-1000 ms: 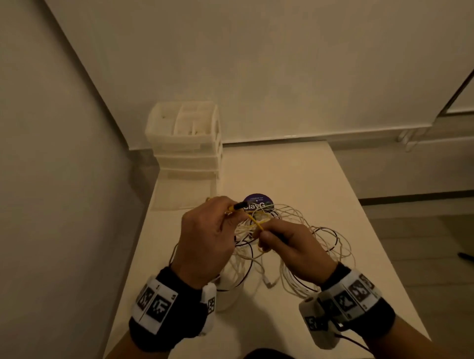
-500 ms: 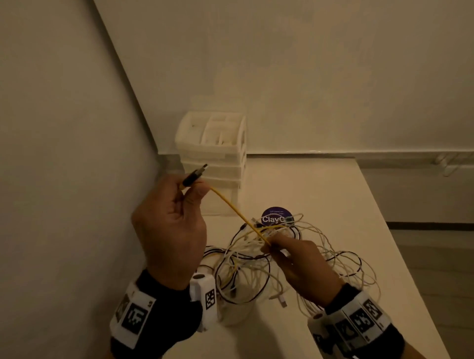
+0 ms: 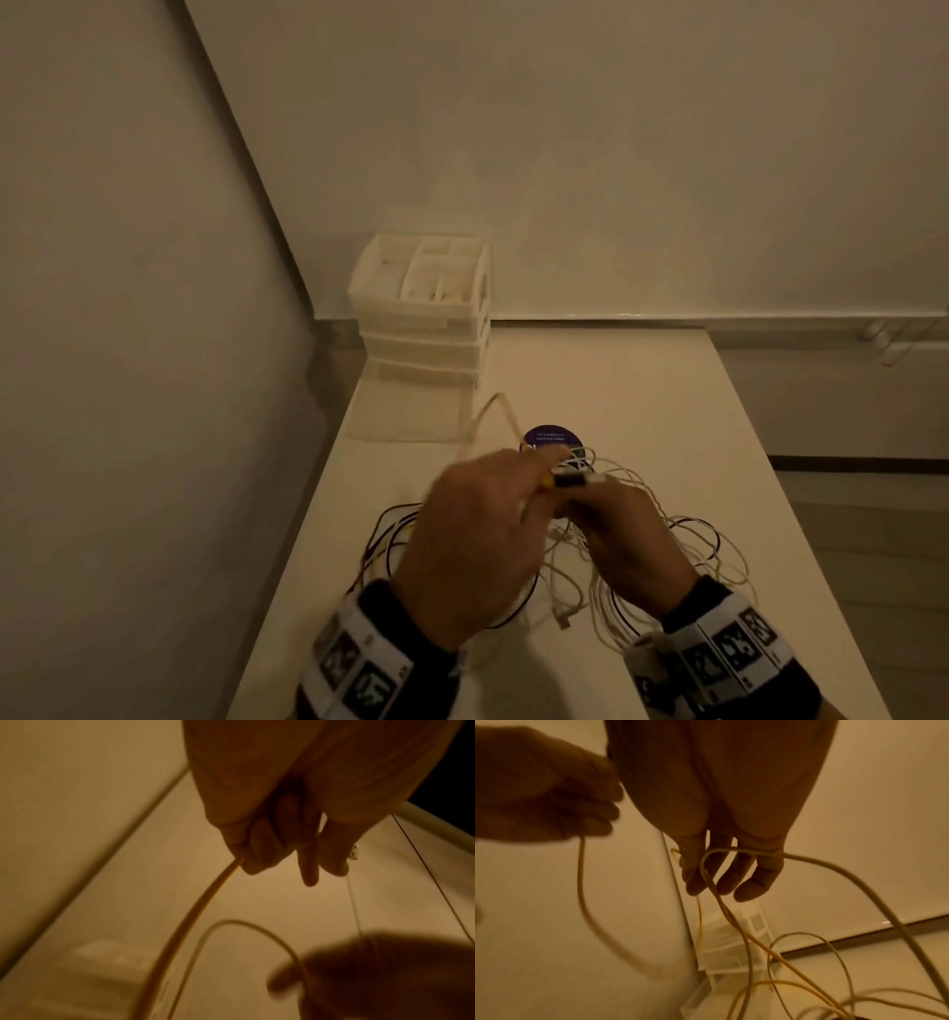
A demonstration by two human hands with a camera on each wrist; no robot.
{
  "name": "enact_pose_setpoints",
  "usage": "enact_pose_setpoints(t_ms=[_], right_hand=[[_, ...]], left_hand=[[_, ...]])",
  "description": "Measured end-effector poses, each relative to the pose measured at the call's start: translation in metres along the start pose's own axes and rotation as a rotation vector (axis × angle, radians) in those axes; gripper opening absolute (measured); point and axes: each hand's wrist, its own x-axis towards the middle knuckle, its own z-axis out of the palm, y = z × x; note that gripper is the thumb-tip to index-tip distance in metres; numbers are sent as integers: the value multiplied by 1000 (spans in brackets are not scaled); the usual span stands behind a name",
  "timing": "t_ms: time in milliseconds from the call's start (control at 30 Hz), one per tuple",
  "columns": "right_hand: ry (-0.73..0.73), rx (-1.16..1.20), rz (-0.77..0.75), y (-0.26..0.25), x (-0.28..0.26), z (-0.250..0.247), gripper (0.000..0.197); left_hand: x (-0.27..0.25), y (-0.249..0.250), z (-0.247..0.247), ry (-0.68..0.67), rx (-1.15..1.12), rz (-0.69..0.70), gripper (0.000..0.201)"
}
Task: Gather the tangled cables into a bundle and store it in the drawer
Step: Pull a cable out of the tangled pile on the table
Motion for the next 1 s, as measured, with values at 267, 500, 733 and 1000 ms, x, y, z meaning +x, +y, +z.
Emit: enact_pose_setpoints(t_ms=[267, 500, 733, 1000], right_hand=[[-19, 207, 99, -13, -2, -21, 24], [-14, 255, 154, -14, 0, -17, 17], [-19, 295, 377, 37, -8, 28, 19], [102, 177, 188, 46, -12, 20, 16]], left_hand=[[4, -38, 43, -239, 130, -50, 40], [12, -29, 35, 1, 182, 27, 17], [47, 7, -24, 466, 97, 155, 7], [26, -16, -35, 488, 144, -26, 35]])
